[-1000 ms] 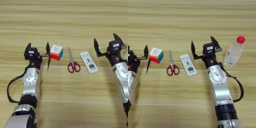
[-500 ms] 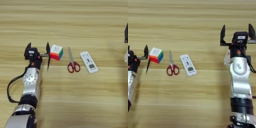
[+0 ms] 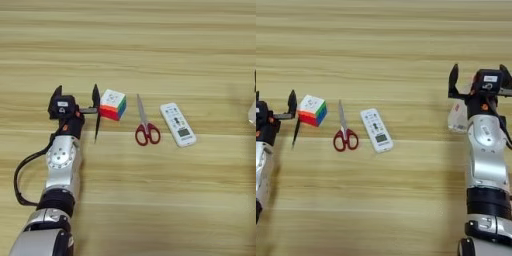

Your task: Move the objects on the table

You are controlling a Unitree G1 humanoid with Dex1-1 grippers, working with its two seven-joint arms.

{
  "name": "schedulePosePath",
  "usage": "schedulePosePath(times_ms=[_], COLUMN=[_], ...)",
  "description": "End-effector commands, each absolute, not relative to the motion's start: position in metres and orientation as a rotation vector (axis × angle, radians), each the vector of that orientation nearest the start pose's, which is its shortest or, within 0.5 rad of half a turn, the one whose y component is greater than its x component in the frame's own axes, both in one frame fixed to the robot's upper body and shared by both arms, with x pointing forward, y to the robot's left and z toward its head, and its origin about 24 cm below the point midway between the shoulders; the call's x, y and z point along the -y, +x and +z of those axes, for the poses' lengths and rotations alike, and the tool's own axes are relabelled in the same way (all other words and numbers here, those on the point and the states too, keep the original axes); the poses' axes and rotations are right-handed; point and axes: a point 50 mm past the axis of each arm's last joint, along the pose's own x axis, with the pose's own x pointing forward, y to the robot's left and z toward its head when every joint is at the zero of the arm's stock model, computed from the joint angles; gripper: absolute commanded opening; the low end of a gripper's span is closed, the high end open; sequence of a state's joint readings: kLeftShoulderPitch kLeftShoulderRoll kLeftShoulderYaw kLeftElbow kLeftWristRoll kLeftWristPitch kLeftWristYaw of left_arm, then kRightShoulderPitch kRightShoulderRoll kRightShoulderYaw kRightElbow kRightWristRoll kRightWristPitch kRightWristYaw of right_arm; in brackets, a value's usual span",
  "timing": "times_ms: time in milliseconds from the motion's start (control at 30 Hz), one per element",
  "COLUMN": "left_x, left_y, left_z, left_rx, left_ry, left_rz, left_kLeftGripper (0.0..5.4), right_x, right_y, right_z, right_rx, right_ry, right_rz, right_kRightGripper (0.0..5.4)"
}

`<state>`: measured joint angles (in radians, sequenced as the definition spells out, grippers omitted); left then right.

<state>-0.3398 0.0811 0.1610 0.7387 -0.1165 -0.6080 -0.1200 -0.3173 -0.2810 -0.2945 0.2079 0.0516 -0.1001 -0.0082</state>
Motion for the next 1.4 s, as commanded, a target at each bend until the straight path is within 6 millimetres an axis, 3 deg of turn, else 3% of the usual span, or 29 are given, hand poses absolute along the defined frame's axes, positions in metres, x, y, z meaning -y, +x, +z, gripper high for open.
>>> schedulePosePath(times_ms=[33, 300, 767, 1400], left_x=[-0.182, -0.182, -0.182, -0.181], left_y=[0.301, 0.301, 0.300, 0.301], left_z=[0.027, 0.027, 0.027, 0.027], left_rx=[0.223, 0.224, 0.225, 0.222], left_ry=[-0.031, -0.031, -0.029, -0.030], left_rz=[0.015, 0.015, 0.017, 0.017], left_kLeftGripper=[5.40, 5.40, 5.40, 5.40], right_x=[0.263, 0.275, 0.276, 0.245], right_y=[0.309, 0.315, 0.322, 0.326], right_z=[0.116, 0.103, 0.071, 0.057], right_rx=[0.235, 0.173, 0.013, -0.025], right_ry=[-0.145, -0.135, -0.080, -0.009], right_rz=[-0.269, -0.309, -0.284, -0.101], right_kRightGripper=[5.37, 5.37, 5.37, 3.46])
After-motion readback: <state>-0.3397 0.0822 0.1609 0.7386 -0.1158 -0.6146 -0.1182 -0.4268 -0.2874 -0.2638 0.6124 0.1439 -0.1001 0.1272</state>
